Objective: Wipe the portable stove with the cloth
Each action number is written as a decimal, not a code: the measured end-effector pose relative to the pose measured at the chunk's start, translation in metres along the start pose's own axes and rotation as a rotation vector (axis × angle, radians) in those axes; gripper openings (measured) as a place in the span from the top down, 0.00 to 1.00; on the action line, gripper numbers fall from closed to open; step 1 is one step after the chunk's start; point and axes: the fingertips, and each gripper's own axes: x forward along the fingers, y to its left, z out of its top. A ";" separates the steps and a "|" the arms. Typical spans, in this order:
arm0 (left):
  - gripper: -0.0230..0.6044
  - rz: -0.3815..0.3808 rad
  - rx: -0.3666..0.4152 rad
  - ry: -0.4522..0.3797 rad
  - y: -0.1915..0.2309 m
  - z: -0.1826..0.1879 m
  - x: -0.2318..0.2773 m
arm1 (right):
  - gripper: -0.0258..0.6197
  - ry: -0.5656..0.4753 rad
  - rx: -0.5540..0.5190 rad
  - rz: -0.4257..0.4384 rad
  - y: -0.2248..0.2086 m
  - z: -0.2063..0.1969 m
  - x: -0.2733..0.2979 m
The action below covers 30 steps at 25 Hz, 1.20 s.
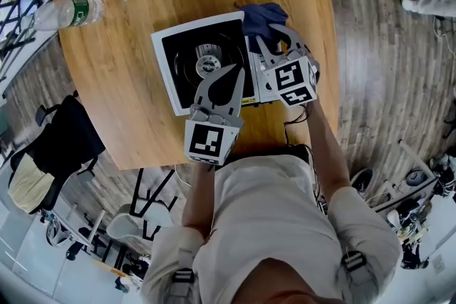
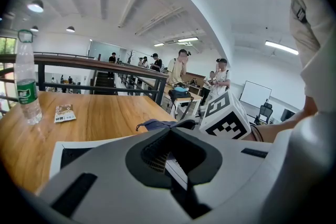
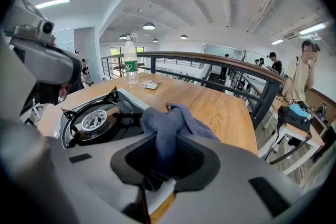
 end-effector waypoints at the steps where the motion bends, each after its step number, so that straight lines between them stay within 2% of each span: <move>1: 0.94 0.001 0.001 0.001 0.000 0.000 -0.001 | 0.82 0.002 0.000 0.000 0.001 -0.001 -0.001; 30: 0.94 -0.002 0.035 0.003 -0.040 -0.023 -0.045 | 0.81 0.046 -0.003 -0.004 0.059 -0.056 -0.060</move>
